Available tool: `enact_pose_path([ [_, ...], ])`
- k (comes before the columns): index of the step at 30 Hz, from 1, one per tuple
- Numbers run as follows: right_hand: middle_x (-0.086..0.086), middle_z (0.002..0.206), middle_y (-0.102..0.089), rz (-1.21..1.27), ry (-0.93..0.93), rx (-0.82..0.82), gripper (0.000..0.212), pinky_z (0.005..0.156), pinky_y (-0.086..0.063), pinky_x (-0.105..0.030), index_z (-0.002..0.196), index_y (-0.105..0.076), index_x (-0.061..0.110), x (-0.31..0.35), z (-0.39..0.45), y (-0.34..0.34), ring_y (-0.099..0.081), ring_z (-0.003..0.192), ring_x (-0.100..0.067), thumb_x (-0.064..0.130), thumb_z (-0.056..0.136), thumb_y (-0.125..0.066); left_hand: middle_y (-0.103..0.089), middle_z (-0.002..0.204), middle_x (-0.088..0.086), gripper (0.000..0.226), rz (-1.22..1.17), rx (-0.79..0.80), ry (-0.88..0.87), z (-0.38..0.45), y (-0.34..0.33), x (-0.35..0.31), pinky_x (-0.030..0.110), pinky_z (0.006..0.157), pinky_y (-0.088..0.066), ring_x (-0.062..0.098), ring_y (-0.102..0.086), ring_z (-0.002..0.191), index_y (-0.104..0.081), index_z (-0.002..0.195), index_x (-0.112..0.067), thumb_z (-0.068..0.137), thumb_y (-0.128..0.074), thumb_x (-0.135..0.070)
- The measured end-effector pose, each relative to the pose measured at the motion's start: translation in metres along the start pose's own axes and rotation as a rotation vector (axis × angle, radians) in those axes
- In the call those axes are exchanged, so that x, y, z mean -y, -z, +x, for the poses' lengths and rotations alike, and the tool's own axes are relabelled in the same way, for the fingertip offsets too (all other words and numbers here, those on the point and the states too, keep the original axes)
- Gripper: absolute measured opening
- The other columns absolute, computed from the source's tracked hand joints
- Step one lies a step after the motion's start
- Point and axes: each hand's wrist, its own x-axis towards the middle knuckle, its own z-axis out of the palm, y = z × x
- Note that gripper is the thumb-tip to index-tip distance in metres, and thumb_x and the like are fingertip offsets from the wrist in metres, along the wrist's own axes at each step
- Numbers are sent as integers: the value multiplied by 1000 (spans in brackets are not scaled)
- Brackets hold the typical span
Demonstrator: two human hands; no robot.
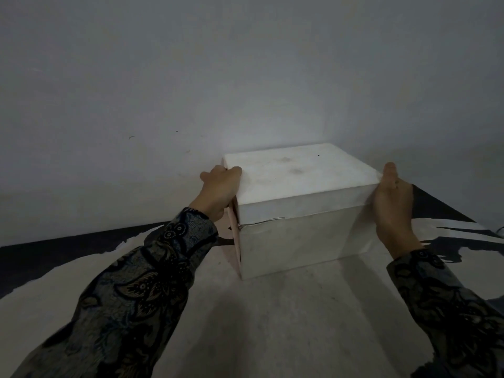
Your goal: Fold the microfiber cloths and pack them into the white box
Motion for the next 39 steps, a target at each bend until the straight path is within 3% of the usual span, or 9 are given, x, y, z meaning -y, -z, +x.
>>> enact_pose_path([
  [2, -3, 93, -61, -14, 39, 38, 33, 67, -38, -29, 91, -65, 6, -7, 4, 2, -58, 84, -27, 30, 97, -44, -32, 138, 7, 47, 93, 4, 14, 5, -3, 8, 22, 61, -44, 13, -47, 84, -41, 136, -8, 97, -42, -35],
  [6, -4, 129, -62, -247, 51, 287, 40, 84, -45, -28, 131, -62, 15, 1, 23, 12, -54, 107, -17, 8, 94, -49, -18, 147, 9, 60, 230, 35, -34, 7, -10, 14, 34, 93, -44, 24, -45, 110, -17, 153, -18, 98, -41, -23],
  [9, -8, 141, -56, -740, 204, 584, 38, 94, -37, -31, 134, -58, 13, 20, 42, -1, -52, 123, -27, 26, 101, -48, 6, 165, 3, 68, 540, 86, -141, 15, -13, 9, 48, 121, -12, 28, -7, 150, -2, 158, -21, 100, -35, -33],
  [13, -19, 158, -29, -981, 209, 823, 52, 113, -24, -38, 148, -36, 3, 34, 50, -27, -29, 144, -32, 35, 107, -31, 12, 166, 0, 69, 875, 142, -168, 26, -23, 6, 56, 120, 3, 21, 14, 152, 0, 158, -17, 101, -20, -50],
  [16, -3, 168, -5, -989, 197, 827, 62, 120, -11, -39, 158, -15, 18, 27, 58, -32, -13, 153, -24, 48, 105, -26, 13, 166, 0, 73, 979, 104, -203, 25, -30, 13, 54, 121, -2, 21, 14, 152, -2, 158, -14, 100, -16, -55],
  [23, -2, 163, -15, -1050, 266, 796, 56, 112, -26, -44, 154, -20, 20, 17, 65, -37, -30, 145, -31, 47, 105, -23, 12, 166, 2, 72, 956, 62, -224, 28, -34, 14, 47, 119, -14, 21, 15, 151, -13, 156, -5, 101, -21, -50],
  [31, 12, 167, 6, -1170, 230, 784, 67, 117, -23, -49, 157, 1, 34, 11, 65, -38, -25, 149, -31, 63, 98, -11, 7, 166, 1, 68, 881, 69, -233, 31, -33, 20, 48, 120, -15, 19, 13, 151, -26, 153, -11, 99, -29, -52],
  [35, 0, 159, -27, -1278, 305, 699, 64, 107, -29, -55, 148, -29, 23, 21, 58, -35, -37, 138, -36, 59, 98, -15, 0, 166, 4, 71, 878, 132, -222, 29, -26, 13, 49, 122, -12, 23, 4, 153, -24, 155, -14, 97, -29, -55],
  [39, -7, 144, -43, -1268, 359, 625, 57, 104, -30, -55, 133, -50, 11, 49, 38, -41, -41, 130, -35, 49, 101, -23, -40, 153, 10, 83, 692, 140, -239, 23, 5, 3, 51, 116, -30, 30, -40, 138, -44, 143, -10, 86, -32, -69],
])
